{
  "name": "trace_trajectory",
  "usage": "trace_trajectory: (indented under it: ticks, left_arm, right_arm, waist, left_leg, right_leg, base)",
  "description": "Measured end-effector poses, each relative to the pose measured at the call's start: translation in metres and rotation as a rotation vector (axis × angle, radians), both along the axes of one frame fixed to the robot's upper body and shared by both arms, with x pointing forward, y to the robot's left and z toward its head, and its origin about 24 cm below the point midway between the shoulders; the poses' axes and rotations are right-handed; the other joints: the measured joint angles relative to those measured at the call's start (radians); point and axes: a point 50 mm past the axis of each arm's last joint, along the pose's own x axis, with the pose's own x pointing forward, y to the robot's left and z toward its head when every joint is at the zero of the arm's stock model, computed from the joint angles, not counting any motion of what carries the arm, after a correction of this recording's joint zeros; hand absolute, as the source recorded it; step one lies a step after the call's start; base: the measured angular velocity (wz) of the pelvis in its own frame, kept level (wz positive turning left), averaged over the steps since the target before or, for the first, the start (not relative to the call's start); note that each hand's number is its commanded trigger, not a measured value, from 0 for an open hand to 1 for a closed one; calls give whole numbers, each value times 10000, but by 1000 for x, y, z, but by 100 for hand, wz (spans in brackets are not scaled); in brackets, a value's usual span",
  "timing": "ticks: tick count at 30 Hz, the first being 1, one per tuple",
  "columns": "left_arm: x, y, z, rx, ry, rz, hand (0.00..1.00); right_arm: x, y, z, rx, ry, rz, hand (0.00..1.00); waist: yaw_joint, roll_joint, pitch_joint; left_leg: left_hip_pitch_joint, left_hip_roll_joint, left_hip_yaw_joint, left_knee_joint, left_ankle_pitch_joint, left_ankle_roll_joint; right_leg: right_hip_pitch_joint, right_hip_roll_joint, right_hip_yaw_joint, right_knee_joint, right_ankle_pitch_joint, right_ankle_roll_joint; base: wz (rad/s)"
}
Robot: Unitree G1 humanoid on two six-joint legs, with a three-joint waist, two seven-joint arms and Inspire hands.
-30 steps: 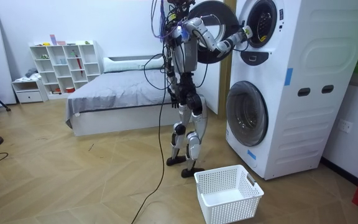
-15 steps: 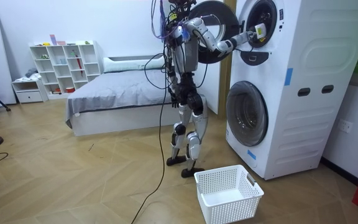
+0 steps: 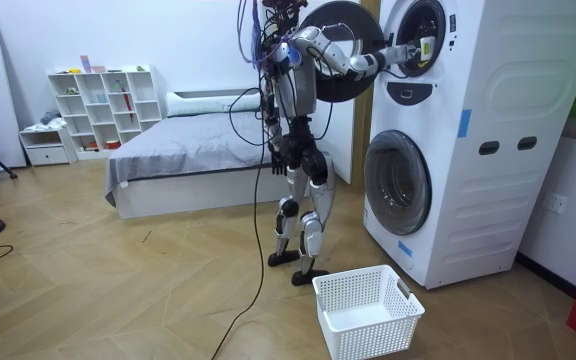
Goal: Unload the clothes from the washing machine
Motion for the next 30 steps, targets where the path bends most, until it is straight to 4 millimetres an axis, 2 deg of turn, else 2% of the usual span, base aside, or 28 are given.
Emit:
trace_trajectory:
  ticks: [17,19,22,25,30]
  left_arm:
    - [-7,3,0,-149,89,260,0]
    - [-6,2,0,-177,69,257,0]
    - [-5,2,0,-246,68,252,0]
    - [-5,2,0,-220,107,270,0]
    - [-5,2,0,-177,214,326,0]
  right_arm:
    - [2,-4,6,-681,-12,220,0]
    - [4,-2,12,-1035,-155,184,0]
    - [11,2,38,-1705,-843,-188,0]
    - [17,3,52,-1624,-1164,-503,0]
    - [20,1,61,-1740,-1294,-954,0]
  waist:
    - [103,10,53]
    - [104,27,108]
    - [106,60,188]
    - [108,33,168]
    - [134,-7,137]
  left_leg:
    - [15,1,-24,-15,2,2]
    - [6,1,-17,-20,2,3]
    - [-13,8,-12,-96,2,2]
    - [-12,23,-23,-93,4,-1]
    - [-36,12,-26,-81,3,0]
  right_leg:
    - [9,-4,-8,-12,-2,4]
    - [1,-6,-8,-6,-3,4]
    - [-22,5,-13,-18,-22,2]
    - [-20,25,-36,-57,-65,-8]
    - [-42,16,-33,-72,-95,24]
  base:
    - [0]
    - [0]
    - [0]
    - [0]
    - [0]
